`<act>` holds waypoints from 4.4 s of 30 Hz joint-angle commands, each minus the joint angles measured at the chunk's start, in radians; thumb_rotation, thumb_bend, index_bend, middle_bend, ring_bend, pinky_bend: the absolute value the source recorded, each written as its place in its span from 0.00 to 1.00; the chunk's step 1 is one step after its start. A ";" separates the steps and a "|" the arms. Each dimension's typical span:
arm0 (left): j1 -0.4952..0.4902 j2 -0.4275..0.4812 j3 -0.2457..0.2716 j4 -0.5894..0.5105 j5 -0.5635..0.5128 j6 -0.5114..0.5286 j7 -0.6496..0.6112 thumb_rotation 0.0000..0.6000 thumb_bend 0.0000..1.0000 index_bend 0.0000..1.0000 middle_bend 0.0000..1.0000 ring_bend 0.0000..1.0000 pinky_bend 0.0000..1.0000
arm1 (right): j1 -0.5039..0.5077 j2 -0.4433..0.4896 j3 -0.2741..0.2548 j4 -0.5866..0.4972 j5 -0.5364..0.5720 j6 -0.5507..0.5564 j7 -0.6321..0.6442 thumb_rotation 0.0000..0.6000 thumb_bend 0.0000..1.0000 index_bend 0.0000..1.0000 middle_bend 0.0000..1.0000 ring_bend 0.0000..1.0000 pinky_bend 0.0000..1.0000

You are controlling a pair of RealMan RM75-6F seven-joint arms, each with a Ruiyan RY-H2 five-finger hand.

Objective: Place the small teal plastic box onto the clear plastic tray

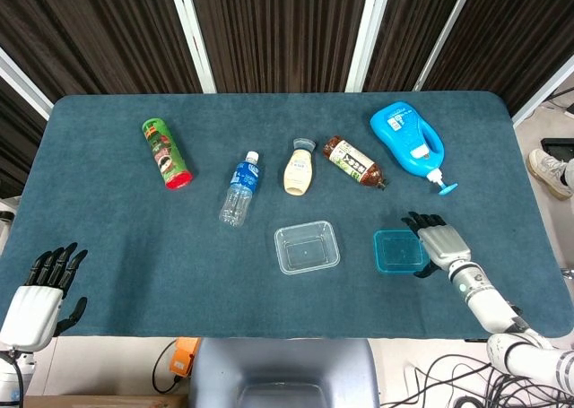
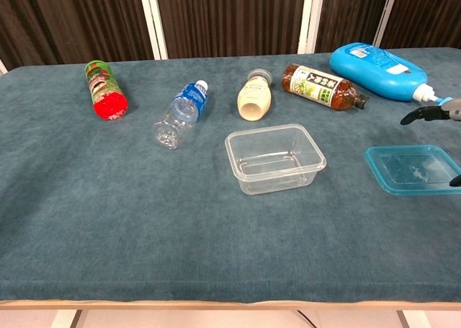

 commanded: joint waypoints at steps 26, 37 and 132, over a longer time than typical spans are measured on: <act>-0.004 0.005 0.004 -0.005 -0.007 -0.012 0.000 1.00 0.40 0.00 0.00 0.00 0.10 | 0.139 -0.084 -0.105 0.053 0.237 -0.008 -0.128 1.00 0.32 0.19 0.08 0.00 0.04; -0.004 0.005 0.004 -0.005 -0.006 -0.011 -0.001 1.00 0.40 0.00 0.00 0.00 0.10 | 0.160 -0.100 -0.130 0.067 0.273 0.009 -0.137 1.00 0.32 0.24 0.11 0.00 0.08; 0.001 0.018 0.010 -0.011 0.004 0.000 -0.026 1.00 0.40 0.00 0.00 0.00 0.11 | 0.392 -0.252 -0.016 -0.258 0.377 0.334 -0.417 1.00 0.33 0.74 0.47 0.37 0.45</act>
